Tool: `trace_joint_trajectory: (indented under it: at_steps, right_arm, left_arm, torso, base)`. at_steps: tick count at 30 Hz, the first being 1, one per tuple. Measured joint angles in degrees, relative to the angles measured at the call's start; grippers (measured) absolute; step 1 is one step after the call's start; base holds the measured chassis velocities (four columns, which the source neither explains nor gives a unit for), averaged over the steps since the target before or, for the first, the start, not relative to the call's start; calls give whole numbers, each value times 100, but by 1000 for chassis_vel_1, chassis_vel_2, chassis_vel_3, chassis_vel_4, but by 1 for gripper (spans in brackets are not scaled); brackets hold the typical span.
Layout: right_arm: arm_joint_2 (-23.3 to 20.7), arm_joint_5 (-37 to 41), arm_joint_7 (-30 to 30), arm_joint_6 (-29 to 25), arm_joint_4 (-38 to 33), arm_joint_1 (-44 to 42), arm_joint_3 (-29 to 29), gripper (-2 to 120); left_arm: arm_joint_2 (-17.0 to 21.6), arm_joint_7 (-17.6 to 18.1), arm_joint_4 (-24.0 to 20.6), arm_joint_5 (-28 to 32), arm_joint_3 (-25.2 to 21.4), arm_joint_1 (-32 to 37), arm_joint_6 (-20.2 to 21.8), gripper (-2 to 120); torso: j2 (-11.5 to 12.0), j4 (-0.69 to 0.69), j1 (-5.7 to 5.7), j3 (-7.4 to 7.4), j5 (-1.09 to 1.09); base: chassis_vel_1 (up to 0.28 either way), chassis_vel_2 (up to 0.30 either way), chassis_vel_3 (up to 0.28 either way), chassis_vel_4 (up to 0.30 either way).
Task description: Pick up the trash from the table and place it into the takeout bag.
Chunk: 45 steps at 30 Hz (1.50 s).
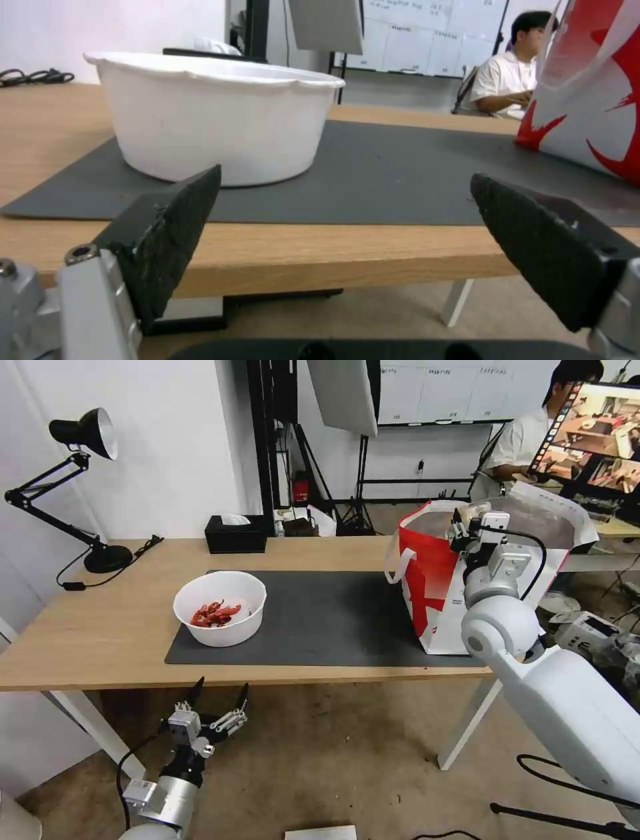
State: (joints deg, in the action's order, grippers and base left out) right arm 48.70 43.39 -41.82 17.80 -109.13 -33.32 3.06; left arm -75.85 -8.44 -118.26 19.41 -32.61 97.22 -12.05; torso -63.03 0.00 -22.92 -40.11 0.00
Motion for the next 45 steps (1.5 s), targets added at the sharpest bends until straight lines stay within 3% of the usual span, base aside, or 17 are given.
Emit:
trace_joint_trajectory:
  at_steps: [4, 7, 10, 32, 39, 45]
  right_arm:
    - [-41, 159, -24, 152, -32, 56, -12, 77]
    - [-108, 490, -31, 424, -63, 173, -16, 93]
    - [-143, 842, -75, 669, -116, 230, -15, 99]
    - [-43, 775, -129, 719, -56, 307, -56, 100]
    - [-63, 629, 58, 244, -186, 141, -15, 100]
    - [-313, 594, 1078, -1035, -763, -783, 316, 100]
  left_arm:
    - [-1, 1, 5, 1, 1, -8, 1, 100]
    - [1, 4, 14, 2, 0, -14, 2, 100]
    - [2, 9, 21, 4, -1, -26, 4, 100]
    - [60, 22, 55, 48, -5, -113, 26, 100]
    - [55, 24, 24, 52, -12, -98, 27, 100]
    - [29, 30, -23, 47, -13, -65, 27, 100]
  torso:
    - [0, 0, 0, 0, 0]
    - [0, 0, 0, 0, 0]
    - [0, 0, 0, 0, 0]
    - [0, 0, 0, 0, 0]
    - [0, 1, 0, 0, 0]
    - [0, 1, 0, 0, 1]
  base:
    - [0, 0, 0, 0]
    - [0, 0, 0, 0]
    - [0, 0, 0, 0]
    - [0, 0, 0, 0]
    - [0, 0, 0, 0]
    - [0, 0, 0, 0]
